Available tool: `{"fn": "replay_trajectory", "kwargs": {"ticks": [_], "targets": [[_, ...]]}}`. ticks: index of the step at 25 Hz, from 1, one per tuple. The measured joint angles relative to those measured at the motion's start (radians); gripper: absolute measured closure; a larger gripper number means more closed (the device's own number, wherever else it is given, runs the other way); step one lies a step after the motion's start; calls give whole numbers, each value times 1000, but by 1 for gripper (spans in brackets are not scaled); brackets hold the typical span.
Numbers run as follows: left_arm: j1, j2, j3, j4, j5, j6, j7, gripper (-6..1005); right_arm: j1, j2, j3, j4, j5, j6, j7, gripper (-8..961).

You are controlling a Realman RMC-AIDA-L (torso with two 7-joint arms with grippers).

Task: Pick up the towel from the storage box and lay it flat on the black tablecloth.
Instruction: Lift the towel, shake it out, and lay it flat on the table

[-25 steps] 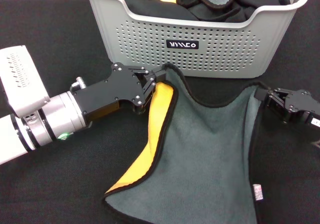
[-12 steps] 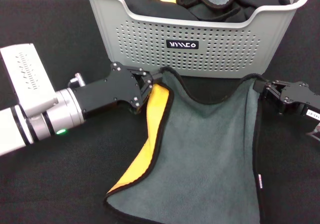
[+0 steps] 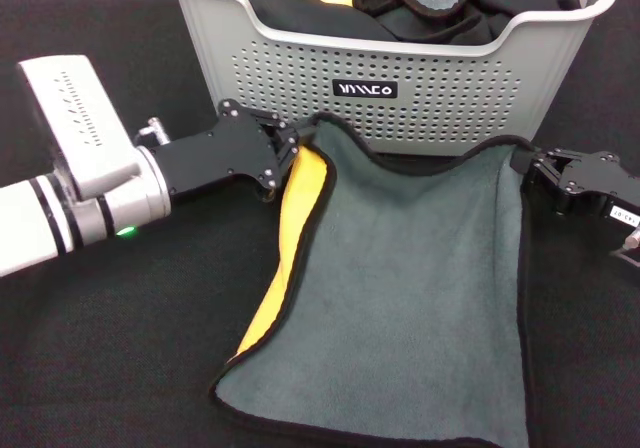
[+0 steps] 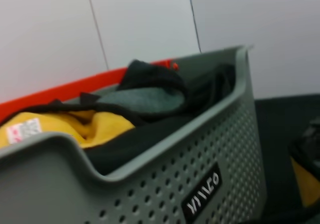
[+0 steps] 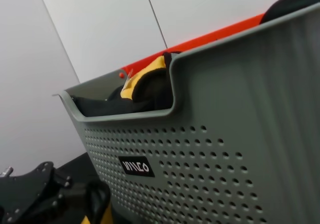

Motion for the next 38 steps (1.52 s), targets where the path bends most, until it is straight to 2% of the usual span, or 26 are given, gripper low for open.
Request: {"fn": "replay_trajectory", "kwargs": {"ticks": [4,15,23,25,31,38], "targets": [[6,-3,-1,40,41,-52,-1,984,3,1,2,-2,-2,-3,0,938],[28,15,-2,125,119,-111,10,983,3,2,4,-5,-5,-37,4,937],[133,18,-22,317,227,-185,64,982,4,5,4,-6,-5,-38,4,937],[156,8,-55,353,277,-186,98,982,4,6,4,-7,-5,-38,4,937],[180,-47,-147,394,463,-191,159,981,4,6,4,-6,-5,-39,5,938],[189,-69,-161,408,490,-198,255,980,4,9,1,-5,-5,-40,5,920]]}}
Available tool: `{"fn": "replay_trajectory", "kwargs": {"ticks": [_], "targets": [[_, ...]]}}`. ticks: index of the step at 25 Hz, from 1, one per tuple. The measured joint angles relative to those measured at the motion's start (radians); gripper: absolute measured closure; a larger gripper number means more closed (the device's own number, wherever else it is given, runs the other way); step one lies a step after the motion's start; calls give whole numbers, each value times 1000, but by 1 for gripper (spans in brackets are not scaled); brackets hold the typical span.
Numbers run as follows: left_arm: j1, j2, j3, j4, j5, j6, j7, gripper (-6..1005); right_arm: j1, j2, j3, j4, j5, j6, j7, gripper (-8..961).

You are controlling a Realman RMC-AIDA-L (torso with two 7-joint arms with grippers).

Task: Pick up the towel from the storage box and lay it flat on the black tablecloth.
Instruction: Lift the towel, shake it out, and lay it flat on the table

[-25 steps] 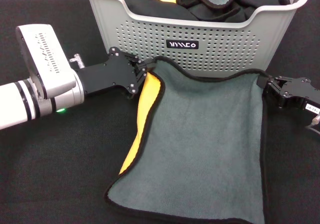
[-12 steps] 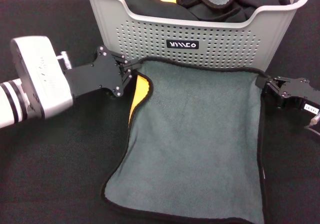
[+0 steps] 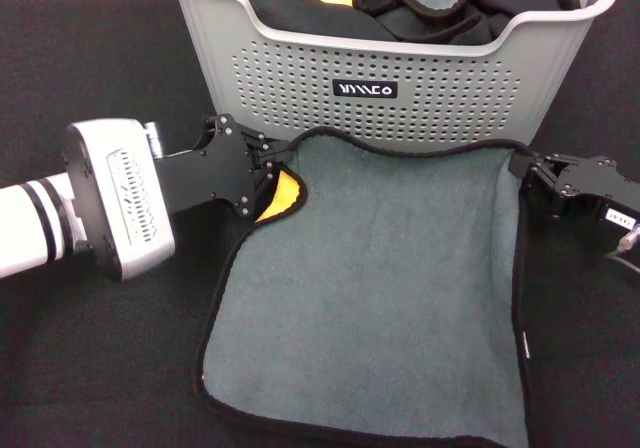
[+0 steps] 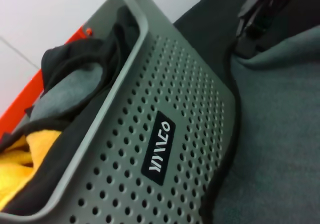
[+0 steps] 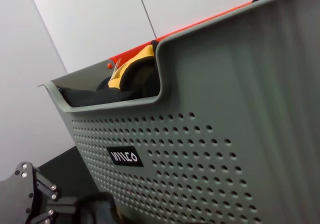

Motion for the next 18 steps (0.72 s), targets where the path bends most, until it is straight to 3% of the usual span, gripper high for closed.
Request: {"fn": "replay_trajectory", "kwargs": {"ticks": [3,8,11,17,18], "targets": [[9,-23,-38,2,-3,-3,59,980,-2,1,0,-1,0,0,0,909],[28,-33,-54,-12,-69,-3,156,979,-3,3,-1,1,0,2,3,891],[34,-36,-48,-49,-179,-3,238,979,-10,6,0,3,1,3,0,881],[29,-37,-43,-161,-358,12,353,763,-29,9,4,3,7,11,-4,859],[30,-37,-43,-168,-364,13,345,742,-39,9,4,5,7,25,-5,779]]}}
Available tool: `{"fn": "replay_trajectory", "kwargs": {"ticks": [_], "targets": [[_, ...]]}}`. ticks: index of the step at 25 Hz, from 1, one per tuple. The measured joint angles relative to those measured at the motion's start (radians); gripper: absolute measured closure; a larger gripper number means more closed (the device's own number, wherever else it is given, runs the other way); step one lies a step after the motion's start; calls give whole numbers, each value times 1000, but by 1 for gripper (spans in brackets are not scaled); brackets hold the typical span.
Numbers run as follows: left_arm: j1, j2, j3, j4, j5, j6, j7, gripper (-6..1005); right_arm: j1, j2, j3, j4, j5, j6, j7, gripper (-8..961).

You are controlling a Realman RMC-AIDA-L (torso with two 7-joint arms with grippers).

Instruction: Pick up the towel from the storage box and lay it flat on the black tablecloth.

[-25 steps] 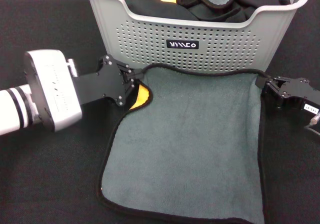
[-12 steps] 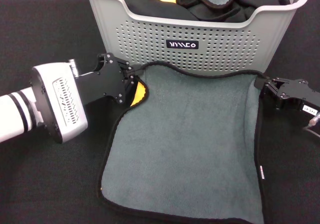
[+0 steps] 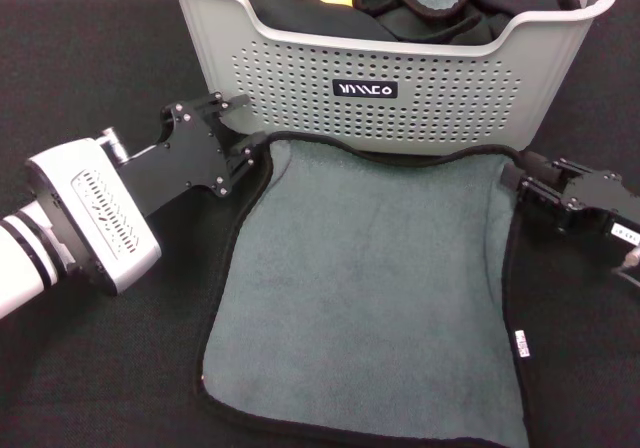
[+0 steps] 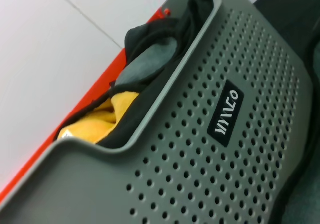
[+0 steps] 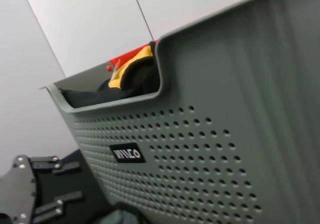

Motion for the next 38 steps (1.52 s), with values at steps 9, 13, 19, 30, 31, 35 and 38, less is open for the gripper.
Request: {"fn": "replay_trajectory", "kwargs": {"ticks": [9,13,19,30,31,35,38], "targets": [[46,7,-22,-6,-4,105,-251,552,-126,-28,107,-5,23,297,-62,334],[82,15,-66,-7,-1,245,-438,279,-179,-26,174,-6,24,435,-154,173],[76,70,-79,-31,16,429,-782,119,-138,-33,93,53,-59,578,-204,132],[-2,117,-75,-21,265,737,-1143,122,-63,-52,12,194,-239,608,-157,101],[-11,118,-75,-20,278,748,-1156,122,-66,-51,6,217,-249,612,-154,101],[-26,121,-76,-20,304,782,-1170,123,-76,-51,-9,278,-269,614,-132,104],[-37,112,-75,-20,318,795,-1167,124,-77,-50,-16,286,-270,614,-130,106]]}}
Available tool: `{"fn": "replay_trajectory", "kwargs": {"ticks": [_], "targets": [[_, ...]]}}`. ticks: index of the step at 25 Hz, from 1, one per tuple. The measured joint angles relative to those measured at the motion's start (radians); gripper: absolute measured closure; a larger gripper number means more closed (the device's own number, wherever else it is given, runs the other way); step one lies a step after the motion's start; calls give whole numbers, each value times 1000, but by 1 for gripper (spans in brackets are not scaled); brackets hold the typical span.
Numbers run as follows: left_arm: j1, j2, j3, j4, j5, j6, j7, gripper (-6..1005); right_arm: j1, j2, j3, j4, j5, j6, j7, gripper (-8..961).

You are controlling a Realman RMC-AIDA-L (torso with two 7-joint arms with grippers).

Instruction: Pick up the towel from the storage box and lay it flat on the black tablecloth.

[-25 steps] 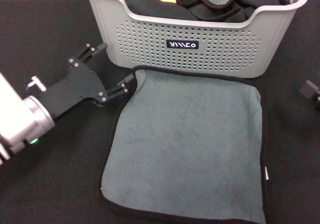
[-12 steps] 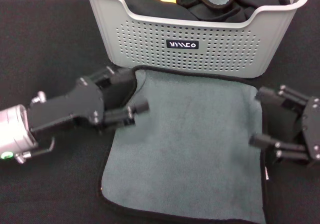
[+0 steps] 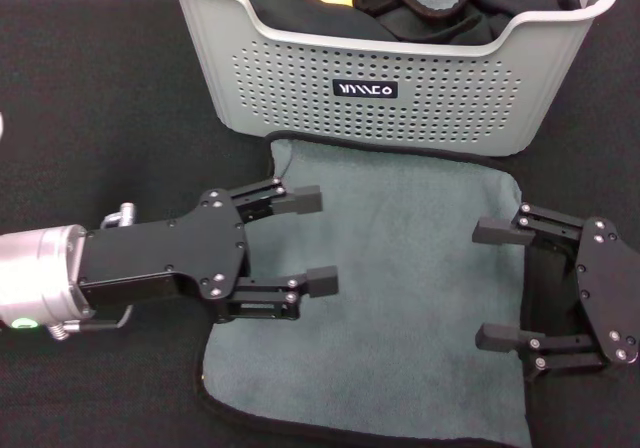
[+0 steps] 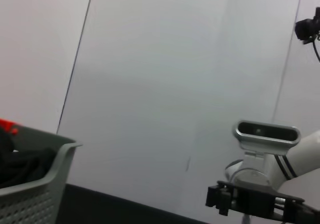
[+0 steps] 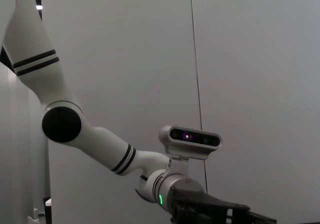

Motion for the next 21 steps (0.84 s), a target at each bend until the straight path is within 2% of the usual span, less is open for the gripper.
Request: {"fn": "replay_trajectory", "kwargs": {"ticks": [21], "targets": [[-7,-18,-2,-12,4,1,4,124,-6,16,16,-25,10,-7,-20,109]]}}
